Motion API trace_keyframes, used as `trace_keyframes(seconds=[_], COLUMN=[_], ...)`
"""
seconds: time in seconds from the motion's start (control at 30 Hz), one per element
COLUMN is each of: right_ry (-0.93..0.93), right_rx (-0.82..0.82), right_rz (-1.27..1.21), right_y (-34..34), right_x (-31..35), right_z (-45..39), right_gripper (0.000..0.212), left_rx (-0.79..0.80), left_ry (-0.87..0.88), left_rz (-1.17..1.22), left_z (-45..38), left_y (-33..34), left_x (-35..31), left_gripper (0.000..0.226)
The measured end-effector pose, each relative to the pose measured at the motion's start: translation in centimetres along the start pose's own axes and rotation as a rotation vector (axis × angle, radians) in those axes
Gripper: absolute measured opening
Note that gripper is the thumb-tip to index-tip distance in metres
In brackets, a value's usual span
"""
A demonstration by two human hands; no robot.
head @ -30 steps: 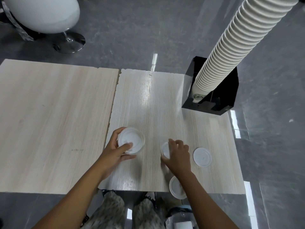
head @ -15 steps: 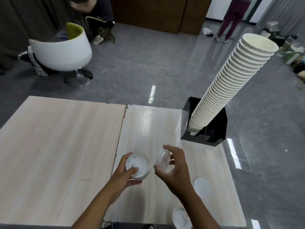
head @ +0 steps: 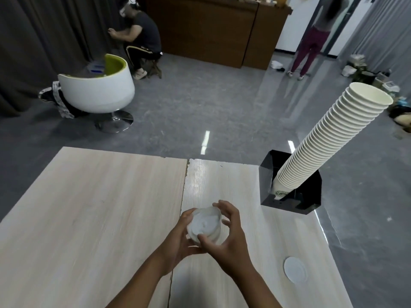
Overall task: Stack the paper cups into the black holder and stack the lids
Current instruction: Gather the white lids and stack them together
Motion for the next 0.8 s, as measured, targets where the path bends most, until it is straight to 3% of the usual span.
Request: trace_keyframes(seconds=[0.27,0.53,0.8], right_ry=[0.101,0.121,0.096], right_rx=[-0.122,-0.198,-0.141], right_rz=[0.017,0.0,0.08], right_y=[-0.9,-5.5,-11.3], right_x=[-1.4,-2.9,-7.8], right_z=[1.5,2.0,2.1], right_gripper=[0.096,0.092,0.098], left_rx=[0.177,0.297,0.183], left_ry=[-0.002,-0.026,0.007], left_rz=[-0.113,-0.184,-0.233], left_z=[-1.7,-2.7,-3.8], left_y=[0.3,6.1,12.0], left_x=[-0.2,1.2,4.4], left_gripper=[0.064,0.071,0.066])
Point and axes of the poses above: each hand's wrist, its own z-axis away from the middle knuckle, its own y-axis out of the palm, x = y × z, the point moved 8 cm from there along -z, towards the middle knuckle, and after that the axes turned 13 degrees about y, right-handed, at the moved point
